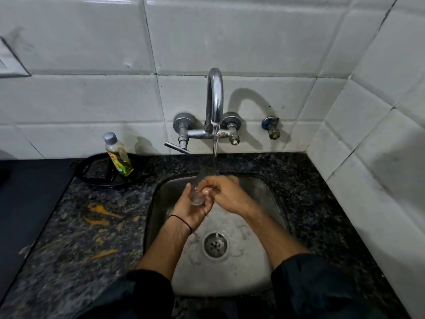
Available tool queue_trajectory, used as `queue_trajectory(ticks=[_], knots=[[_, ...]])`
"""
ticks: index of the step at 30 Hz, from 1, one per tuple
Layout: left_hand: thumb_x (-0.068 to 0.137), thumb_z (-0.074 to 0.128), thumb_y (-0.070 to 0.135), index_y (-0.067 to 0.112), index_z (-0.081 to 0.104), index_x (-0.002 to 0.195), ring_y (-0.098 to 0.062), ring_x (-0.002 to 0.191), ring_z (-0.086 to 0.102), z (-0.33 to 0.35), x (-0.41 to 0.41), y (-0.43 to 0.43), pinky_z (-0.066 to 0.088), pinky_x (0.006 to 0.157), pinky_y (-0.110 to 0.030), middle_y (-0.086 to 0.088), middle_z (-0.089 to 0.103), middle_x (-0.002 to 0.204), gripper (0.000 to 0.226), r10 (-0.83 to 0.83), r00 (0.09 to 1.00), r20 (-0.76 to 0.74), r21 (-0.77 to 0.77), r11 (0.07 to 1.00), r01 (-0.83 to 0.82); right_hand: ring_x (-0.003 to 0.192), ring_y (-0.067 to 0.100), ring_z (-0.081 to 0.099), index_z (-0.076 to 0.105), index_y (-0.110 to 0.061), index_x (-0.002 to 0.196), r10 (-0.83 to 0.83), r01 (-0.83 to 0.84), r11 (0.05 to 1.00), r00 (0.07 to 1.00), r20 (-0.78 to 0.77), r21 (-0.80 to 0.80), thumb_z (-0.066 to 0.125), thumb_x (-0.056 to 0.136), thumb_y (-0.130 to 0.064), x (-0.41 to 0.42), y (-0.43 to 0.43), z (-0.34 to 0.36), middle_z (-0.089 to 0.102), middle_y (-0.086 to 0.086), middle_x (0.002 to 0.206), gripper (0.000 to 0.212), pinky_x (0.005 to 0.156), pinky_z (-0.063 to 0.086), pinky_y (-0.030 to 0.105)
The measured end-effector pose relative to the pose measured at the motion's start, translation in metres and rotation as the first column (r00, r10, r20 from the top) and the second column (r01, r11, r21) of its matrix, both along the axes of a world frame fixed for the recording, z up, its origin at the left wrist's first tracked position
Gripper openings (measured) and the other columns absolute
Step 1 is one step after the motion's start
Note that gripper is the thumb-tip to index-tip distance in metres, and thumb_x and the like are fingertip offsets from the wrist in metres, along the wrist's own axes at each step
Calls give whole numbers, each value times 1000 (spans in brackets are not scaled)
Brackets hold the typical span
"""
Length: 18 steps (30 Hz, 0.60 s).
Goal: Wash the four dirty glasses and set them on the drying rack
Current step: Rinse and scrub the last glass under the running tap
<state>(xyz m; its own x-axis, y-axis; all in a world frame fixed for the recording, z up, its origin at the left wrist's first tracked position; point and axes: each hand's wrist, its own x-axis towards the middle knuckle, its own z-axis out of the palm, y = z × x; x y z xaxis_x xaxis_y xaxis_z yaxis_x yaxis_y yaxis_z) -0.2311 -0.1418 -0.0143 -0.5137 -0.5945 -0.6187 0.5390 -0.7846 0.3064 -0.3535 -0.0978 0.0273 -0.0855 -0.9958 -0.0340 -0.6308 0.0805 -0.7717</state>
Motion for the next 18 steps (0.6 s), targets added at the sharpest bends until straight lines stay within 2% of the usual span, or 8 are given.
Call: queue_trajectory(ticks=[3,6,8,10,12,14,16,18], knots=[[101,47,31,2,63,111,-27,94,67,-2,0,6,58,77,-40,-21,73,99,34,37,993,-114,-17,999,-39,108,9,66,71,-33,106,48,-38,992,996,-76,123,60,96,-33,-4,-1,12,74,-10,107,15,108,41,44],[100,48,24,0,62,122,-32,113,62,-2,-3,16,55,89,-49,-21,66,121,35,-7,994,-113,-42,999,2,89,17,71,72,-16,92,-5,16,991,997,-83,134,58,98,-39,0,-3,23,75,2,91,28,90,55,42],[102,45,32,1,64,114,-32,108,62,0,-5,14,57,81,-48,-21,68,115,39,-26,996,-86,2,1000,26,85,16,68,70,-17,85,95,-66,989,969,-228,133,58,96,-32,0,-2,27,73,1,89,23,86,54,38],[103,41,43,1,65,106,-29,96,62,-1,-5,4,60,73,-43,-22,72,97,48,-15,999,-43,62,998,18,93,16,61,67,-24,88,270,-205,958,882,-386,201,58,95,-28,-1,2,31,67,-2,95,12,95,46,39],[104,38,41,3,64,108,-26,89,59,-3,-5,-3,53,89,-34,-21,72,96,46,-12,1000,-29,53,998,13,100,15,54,62,-31,91,346,-274,938,794,-500,213,58,95,-22,-1,5,34,60,-4,98,11,100,32,40],[104,39,31,2,63,110,-28,93,60,-5,-6,-7,43,105,-32,-20,68,107,38,-4,999,-40,14,1000,5,103,19,60,64,-24,99,276,-222,960,845,-458,170,61,95,-25,2,6,31,67,0,103,5,95,38,39],[103,40,23,4,65,101,-28,90,64,-2,-4,-3,57,86,-38,-18,71,96,31,8,997,-77,-56,998,-12,96,21,67,68,-16,103,183,-138,974,945,-271,178,63,94,-32,6,3,32,72,3,101,18,86,51,37],[102,40,23,8,66,93,-27,87,63,1,-2,-2,59,71,-42,-15,72,89,32,-53,998,-28,-87,995,50,95,20,67,71,-22,106,183,-133,974,936,-300,181,61,94,-32,6,1,35,73,2,101,19,86,53,36]])
